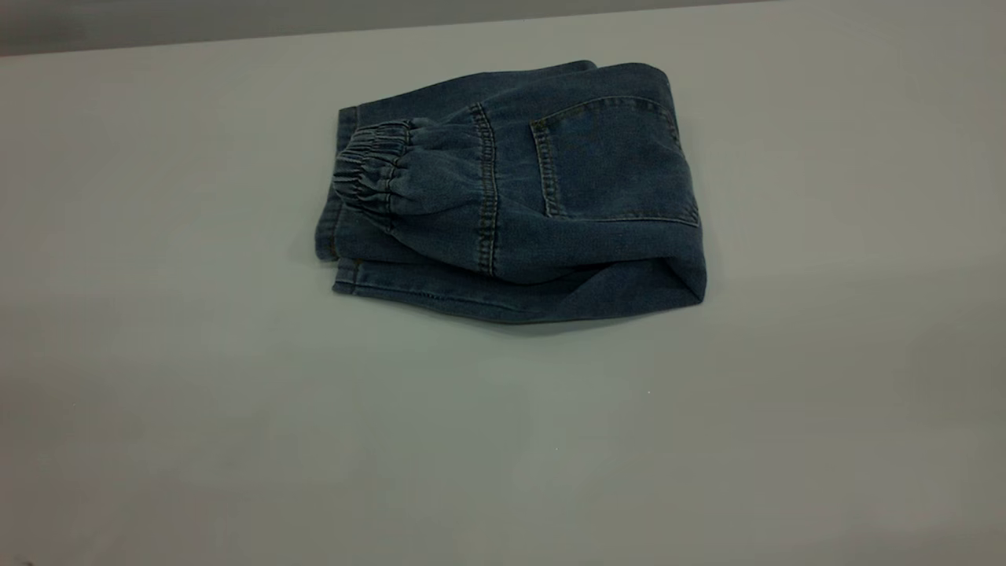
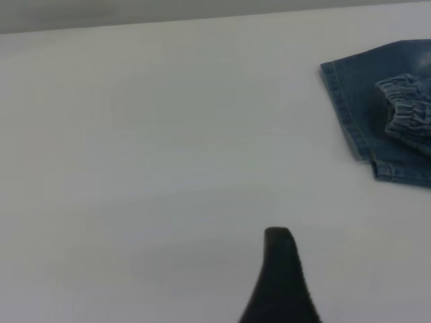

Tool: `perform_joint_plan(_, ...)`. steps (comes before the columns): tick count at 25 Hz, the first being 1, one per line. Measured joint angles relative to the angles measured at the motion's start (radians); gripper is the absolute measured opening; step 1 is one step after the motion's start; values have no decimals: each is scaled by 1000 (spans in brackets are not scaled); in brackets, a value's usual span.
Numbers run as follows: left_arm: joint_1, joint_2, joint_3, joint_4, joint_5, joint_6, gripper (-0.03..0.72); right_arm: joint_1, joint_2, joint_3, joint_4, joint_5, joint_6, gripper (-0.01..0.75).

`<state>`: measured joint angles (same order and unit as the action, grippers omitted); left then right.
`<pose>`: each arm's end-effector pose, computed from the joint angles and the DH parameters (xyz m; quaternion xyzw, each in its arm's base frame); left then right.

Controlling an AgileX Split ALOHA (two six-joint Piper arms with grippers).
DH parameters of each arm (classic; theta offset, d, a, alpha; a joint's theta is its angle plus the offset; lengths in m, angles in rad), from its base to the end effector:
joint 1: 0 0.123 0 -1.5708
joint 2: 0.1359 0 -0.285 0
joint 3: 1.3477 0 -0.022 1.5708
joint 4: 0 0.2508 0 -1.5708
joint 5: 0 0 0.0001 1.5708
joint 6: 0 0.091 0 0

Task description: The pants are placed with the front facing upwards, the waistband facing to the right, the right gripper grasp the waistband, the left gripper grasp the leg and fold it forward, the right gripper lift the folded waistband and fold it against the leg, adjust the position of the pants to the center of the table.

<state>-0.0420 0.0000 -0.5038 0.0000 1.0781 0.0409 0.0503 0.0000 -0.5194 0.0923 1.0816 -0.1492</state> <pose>-0.0060 0.0003 0.2769 0.0355 0.8560 -0.0003 0.5157 -0.0085 0.0070 0.2812 -0.0876 0.8482 0.0203 0.5220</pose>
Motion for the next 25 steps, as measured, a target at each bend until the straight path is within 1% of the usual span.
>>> perform_joint_plan(4,0,0,0,0,0,0,478,0,0,12,-129,-18,156,513)
perform_joint_plan(6,0,0,0,0,0,0,478,0,0,13,-159,-18,216,513)
perform_joint_plan(8,0,0,0,0,0,0,478,0,0,13,-163,-18,236,513)
perform_joint_plan(13,0,0,0,0,1,0,478,0,0,13,-163,-18,232,513)
perform_joint_plan(17,0,0,0,0,1,0,478,0,0,13,-165,-18,185,513)
perform_joint_plan(25,0,0,0,0,1,0,478,0,0,15,-160,-18,185,513)
